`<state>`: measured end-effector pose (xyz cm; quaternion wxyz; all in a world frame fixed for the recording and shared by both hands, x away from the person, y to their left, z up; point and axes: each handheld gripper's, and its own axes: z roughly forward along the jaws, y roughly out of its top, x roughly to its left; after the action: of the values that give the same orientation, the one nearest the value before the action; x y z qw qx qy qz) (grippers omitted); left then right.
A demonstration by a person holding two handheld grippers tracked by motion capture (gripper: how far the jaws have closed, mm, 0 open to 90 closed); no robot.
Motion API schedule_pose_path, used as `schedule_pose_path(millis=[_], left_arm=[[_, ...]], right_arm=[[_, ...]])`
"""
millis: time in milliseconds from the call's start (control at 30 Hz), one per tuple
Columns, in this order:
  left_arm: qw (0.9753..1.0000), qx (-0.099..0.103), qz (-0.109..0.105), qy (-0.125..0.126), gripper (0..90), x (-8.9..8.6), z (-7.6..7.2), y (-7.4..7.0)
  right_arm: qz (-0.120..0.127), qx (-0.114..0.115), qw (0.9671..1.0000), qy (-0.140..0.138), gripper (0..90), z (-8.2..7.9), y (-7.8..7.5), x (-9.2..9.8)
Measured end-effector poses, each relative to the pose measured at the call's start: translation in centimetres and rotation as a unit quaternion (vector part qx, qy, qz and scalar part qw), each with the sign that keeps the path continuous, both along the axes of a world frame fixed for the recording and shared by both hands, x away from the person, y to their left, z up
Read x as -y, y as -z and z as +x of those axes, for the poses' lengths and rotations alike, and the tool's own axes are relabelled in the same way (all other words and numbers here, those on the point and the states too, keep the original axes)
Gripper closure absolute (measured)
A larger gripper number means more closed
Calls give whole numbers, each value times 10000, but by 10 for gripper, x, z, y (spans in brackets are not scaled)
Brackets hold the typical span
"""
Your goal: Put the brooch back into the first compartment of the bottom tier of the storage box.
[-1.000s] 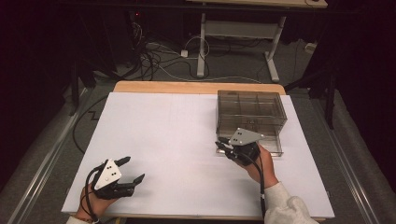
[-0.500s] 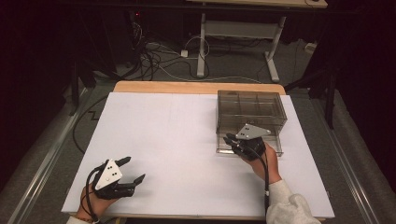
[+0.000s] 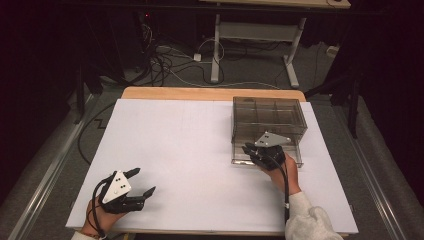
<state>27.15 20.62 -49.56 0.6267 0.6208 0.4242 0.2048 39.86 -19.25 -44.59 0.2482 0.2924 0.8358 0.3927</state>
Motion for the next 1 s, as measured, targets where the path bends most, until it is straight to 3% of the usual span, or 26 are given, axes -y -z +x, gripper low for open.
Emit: schedule_pose_path(millis=[333, 1000], left_arm=[[10000, -15, 25, 16, 213, 0, 0, 1], [10000, -20, 38, 27, 213, 2, 0, 1]], right_arm=[[62, -29, 9997, 213, 764, 5, 6, 4], [121, 112, 9996, 234, 711, 1, 2, 3]])
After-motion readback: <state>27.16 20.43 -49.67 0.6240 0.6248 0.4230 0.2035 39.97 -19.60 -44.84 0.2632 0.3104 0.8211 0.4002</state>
